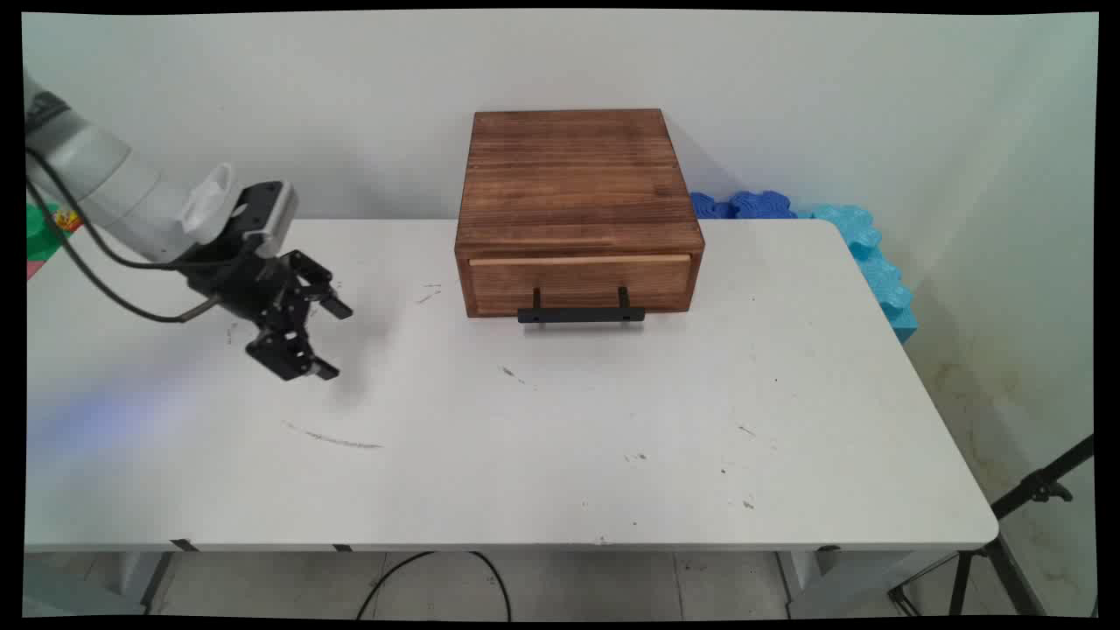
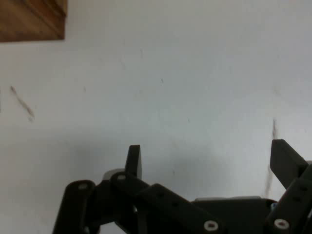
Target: Open the drawer
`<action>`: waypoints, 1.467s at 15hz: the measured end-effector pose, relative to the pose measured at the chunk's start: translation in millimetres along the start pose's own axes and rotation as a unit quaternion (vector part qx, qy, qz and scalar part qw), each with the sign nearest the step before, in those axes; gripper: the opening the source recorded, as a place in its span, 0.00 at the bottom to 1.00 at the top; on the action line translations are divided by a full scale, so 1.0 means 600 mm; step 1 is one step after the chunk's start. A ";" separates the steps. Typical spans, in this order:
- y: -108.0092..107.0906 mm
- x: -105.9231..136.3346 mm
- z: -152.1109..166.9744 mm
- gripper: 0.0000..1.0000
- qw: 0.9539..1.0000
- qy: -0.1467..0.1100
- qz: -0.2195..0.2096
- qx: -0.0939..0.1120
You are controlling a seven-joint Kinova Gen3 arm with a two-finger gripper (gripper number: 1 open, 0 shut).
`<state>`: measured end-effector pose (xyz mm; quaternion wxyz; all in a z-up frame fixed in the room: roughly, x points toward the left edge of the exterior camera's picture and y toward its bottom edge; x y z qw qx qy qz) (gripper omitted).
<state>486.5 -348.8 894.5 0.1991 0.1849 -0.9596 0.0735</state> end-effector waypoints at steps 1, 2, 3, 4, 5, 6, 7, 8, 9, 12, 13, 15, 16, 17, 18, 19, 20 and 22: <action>-0.002 0.011 0.004 1.00 1.000 0.001 0.001 0.002; -0.006 0.028 0.010 1.00 1.000 0.003 0.002 0.005; -0.008 0.041 0.015 1.00 1.000 0.005 0.002 0.008; -0.012 0.058 0.021 1.00 1.000 0.008 0.003 0.011; -0.015 0.076 0.027 1.00 1.000 0.011 0.004 0.013; -0.018 0.091 0.033 1.00 1.000 0.013 0.005 0.016; -0.020 0.102 0.037 1.00 1.000 0.015 0.005 0.018; -0.022 0.119 0.043 1.00 1.000 0.018 0.006 0.021; -0.024 0.135 0.049 1.00 0.999 0.022 0.006 0.023; -0.025 0.192 0.068 1.00 0.999 0.033 0.007 0.032; -0.024 0.213 0.076 1.00 0.999 0.037 0.007 0.035; -0.023 0.246 0.092 1.00 0.998 0.044 0.008 0.042; -0.022 0.261 0.101 1.00 0.998 0.047 0.009 0.045; -0.021 0.274 0.109 1.00 0.998 0.049 0.010 0.049; -0.020 0.288 0.120 1.00 0.997 0.051 0.011 0.052; -0.019 0.301 0.130 1.00 0.997 0.053 0.011 0.056; -0.018 0.311 0.139 1.00 0.997 0.054 0.011 0.059; -0.018 0.326 0.154 1.00 0.996 0.055 0.010 0.065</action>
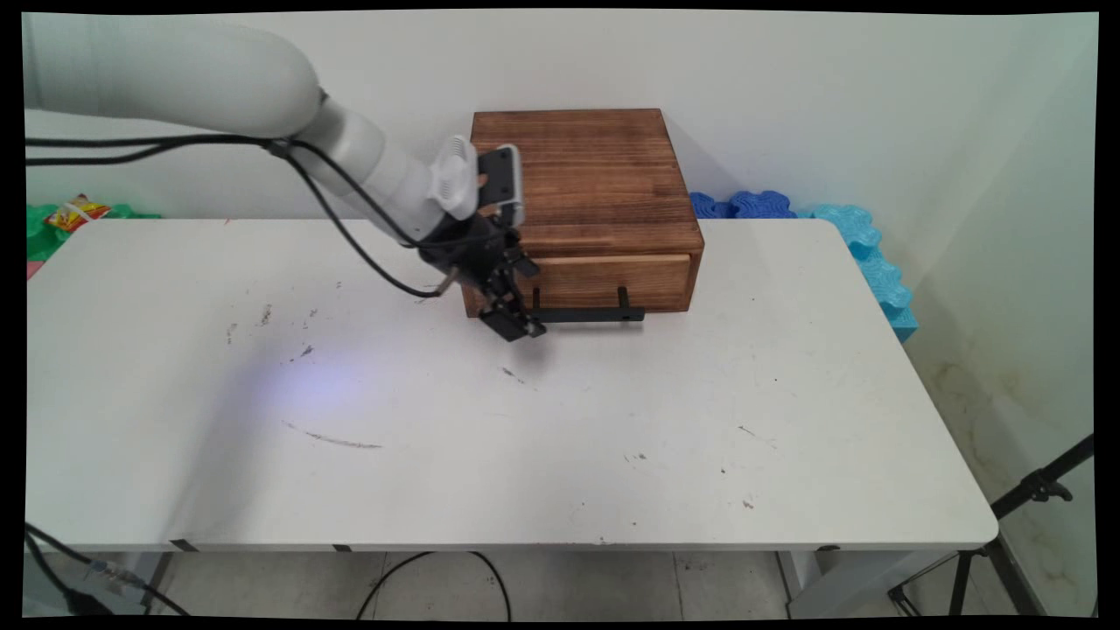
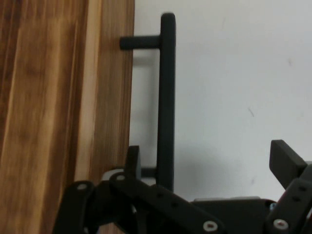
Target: Open the drawer
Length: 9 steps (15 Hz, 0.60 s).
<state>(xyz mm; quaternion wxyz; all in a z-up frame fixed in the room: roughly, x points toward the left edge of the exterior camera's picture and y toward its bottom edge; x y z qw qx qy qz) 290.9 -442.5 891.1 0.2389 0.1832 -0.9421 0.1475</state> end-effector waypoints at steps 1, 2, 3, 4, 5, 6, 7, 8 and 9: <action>0.001 0.008 0.012 1.00 1.000 0.000 0.000 0.004; 0.002 0.015 0.023 1.00 1.000 0.000 -0.001 0.007; 0.003 0.019 0.032 1.00 1.000 0.000 -0.002 0.009; 0.004 0.022 0.037 1.00 1.000 0.000 -0.003 0.011; 0.005 0.025 0.046 1.00 1.000 -0.001 -0.003 0.013; 0.006 0.028 0.055 1.00 1.000 -0.002 -0.004 0.015; 0.007 0.031 0.064 1.00 1.000 -0.003 -0.005 0.017; 0.007 0.033 0.072 1.00 1.000 -0.004 -0.006 0.018; 0.007 0.033 0.077 1.00 1.000 -0.005 -0.006 0.019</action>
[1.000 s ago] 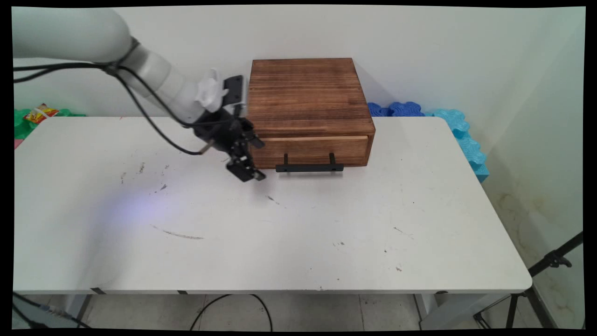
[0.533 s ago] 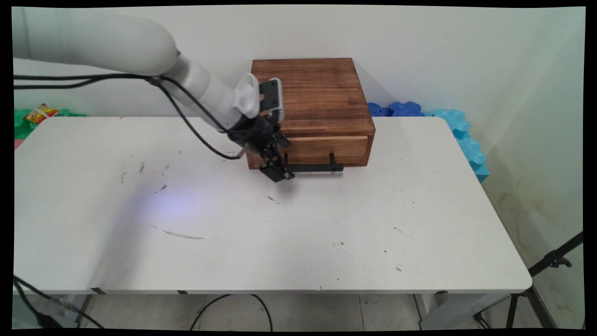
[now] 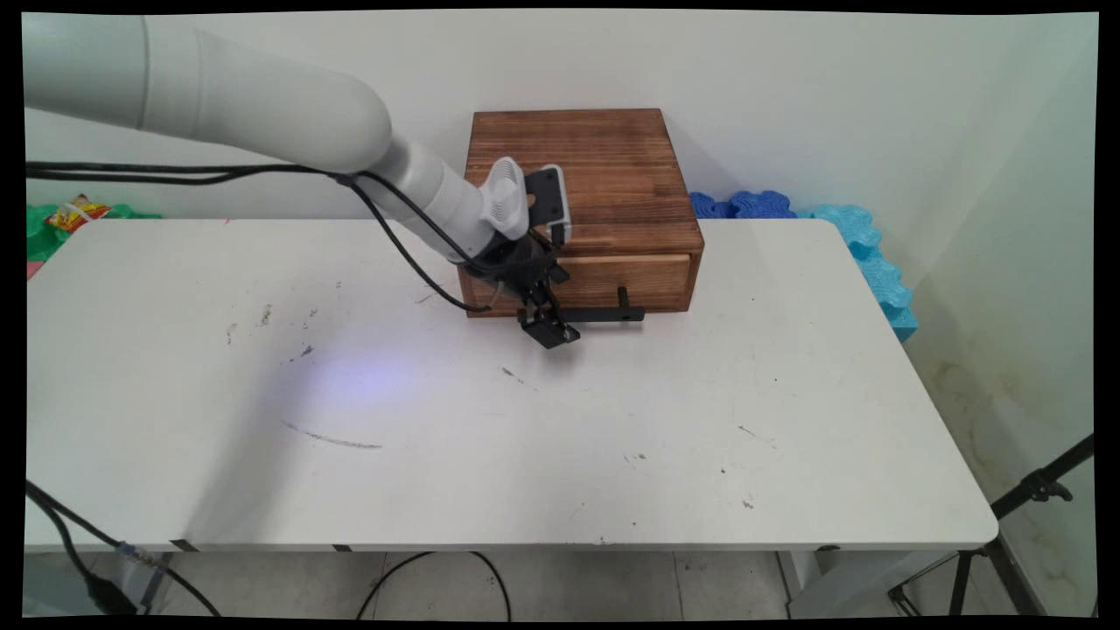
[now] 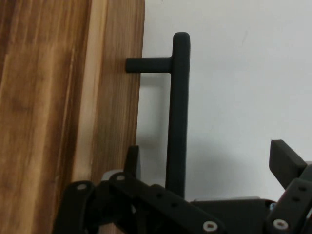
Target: Open the drawer
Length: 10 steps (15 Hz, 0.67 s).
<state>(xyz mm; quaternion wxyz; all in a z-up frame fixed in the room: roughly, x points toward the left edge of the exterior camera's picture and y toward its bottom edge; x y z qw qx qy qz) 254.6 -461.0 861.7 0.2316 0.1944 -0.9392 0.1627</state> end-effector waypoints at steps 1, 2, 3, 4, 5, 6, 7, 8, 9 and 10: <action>0.001 0.001 0.007 1.00 1.000 -0.001 -0.001 0.001; 0.001 0.001 0.015 1.00 1.000 -0.003 -0.002 0.001; 0.002 0.001 0.021 1.00 1.000 -0.004 -0.003 0.002; 0.002 0.001 0.026 1.00 1.000 -0.006 -0.003 0.002; 0.003 0.000 0.032 1.00 1.000 -0.007 -0.004 0.002; 0.004 0.001 0.039 1.00 1.000 -0.009 -0.005 0.001; 0.005 0.000 0.044 1.00 1.000 -0.010 -0.006 0.000; 0.005 0.000 0.048 1.00 1.000 -0.011 -0.007 0.000; 0.007 0.002 0.054 1.00 1.000 -0.012 -0.007 -0.001; 0.008 0.001 0.059 1.00 1.000 -0.013 -0.008 -0.003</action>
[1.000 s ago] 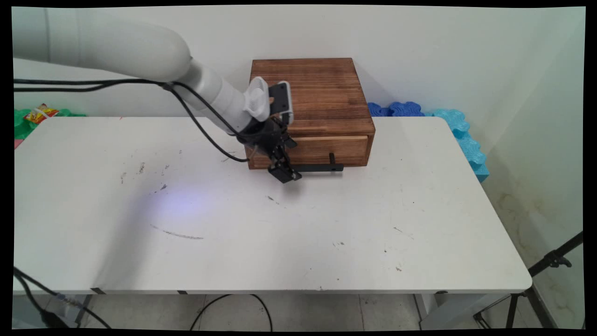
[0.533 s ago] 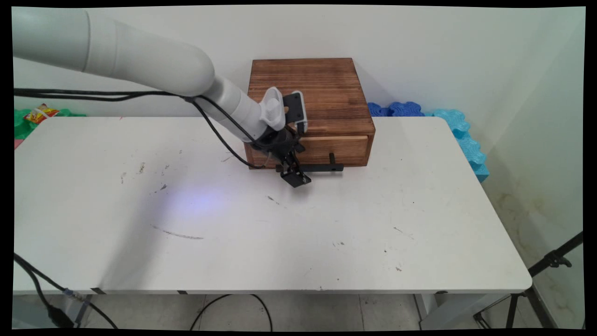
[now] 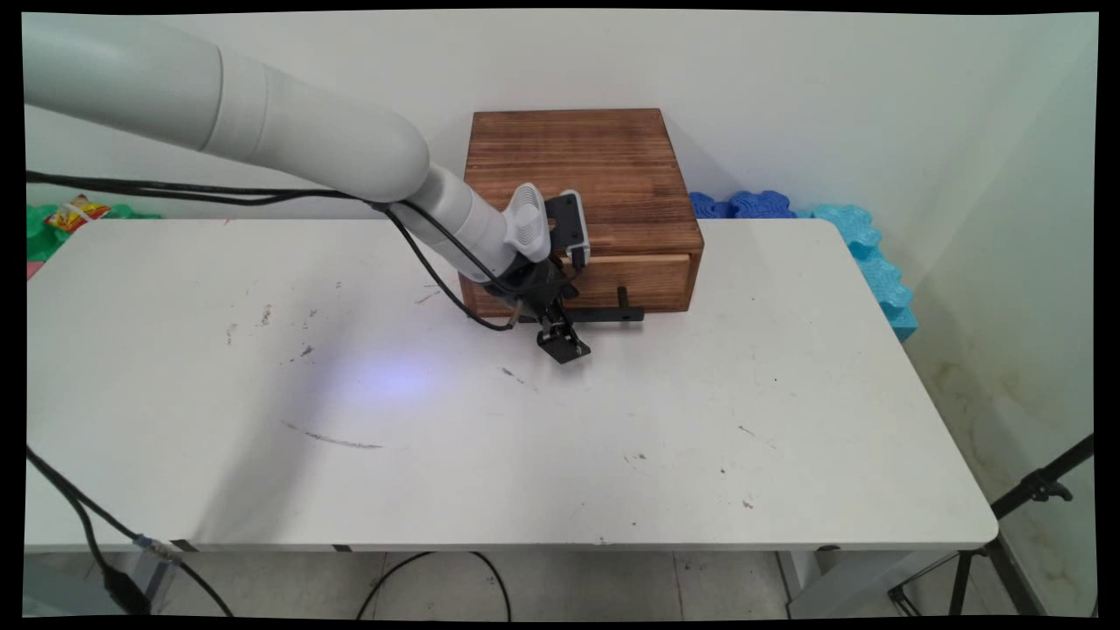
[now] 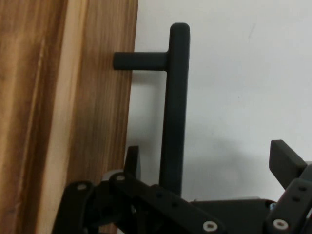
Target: Open the drawer
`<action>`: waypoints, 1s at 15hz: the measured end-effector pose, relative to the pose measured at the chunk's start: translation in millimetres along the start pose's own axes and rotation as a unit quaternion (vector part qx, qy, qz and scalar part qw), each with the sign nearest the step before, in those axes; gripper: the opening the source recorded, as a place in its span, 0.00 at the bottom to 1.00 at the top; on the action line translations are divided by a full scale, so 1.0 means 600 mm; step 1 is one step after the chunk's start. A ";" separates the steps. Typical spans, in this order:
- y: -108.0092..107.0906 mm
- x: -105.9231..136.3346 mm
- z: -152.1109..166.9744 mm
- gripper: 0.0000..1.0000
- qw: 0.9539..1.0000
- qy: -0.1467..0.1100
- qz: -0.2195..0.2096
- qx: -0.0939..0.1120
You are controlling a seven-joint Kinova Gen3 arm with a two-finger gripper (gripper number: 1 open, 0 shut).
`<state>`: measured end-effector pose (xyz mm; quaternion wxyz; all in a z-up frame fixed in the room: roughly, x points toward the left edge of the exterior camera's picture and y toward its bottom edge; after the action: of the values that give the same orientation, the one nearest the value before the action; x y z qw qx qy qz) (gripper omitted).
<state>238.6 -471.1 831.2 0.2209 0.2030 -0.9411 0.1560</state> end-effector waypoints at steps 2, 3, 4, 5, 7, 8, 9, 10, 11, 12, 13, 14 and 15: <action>0.003 0.000 0.009 1.00 1.000 -0.002 -0.001 -0.002; 0.005 0.001 0.014 1.00 1.000 -0.003 -0.002 -0.004; 0.006 0.001 0.019 1.00 1.000 -0.004 -0.002 -0.006; 0.008 0.000 0.022 1.00 1.000 -0.005 -0.003 -0.007; 0.010 0.001 0.027 1.00 1.000 -0.006 -0.004 -0.009; 0.011 0.001 0.030 1.00 1.000 -0.007 -0.004 -0.010; 0.012 0.002 0.033 1.00 1.000 -0.007 -0.005 -0.011; 0.014 0.002 0.035 1.00 1.000 -0.008 -0.006 -0.012; 0.015 0.002 0.036 1.00 1.000 -0.008 -0.006 -0.013; 0.017 0.003 0.037 1.00 1.000 -0.008 -0.007 -0.015; 0.019 0.003 0.038 1.00 1.000 -0.009 -0.008 -0.016; 0.021 0.004 0.038 1.00 1.000 -0.009 -0.009 -0.018; 0.024 0.004 0.038 1.00 1.000 -0.009 -0.010 -0.020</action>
<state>221.9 -468.0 810.2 0.2182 0.2098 -0.9437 0.1333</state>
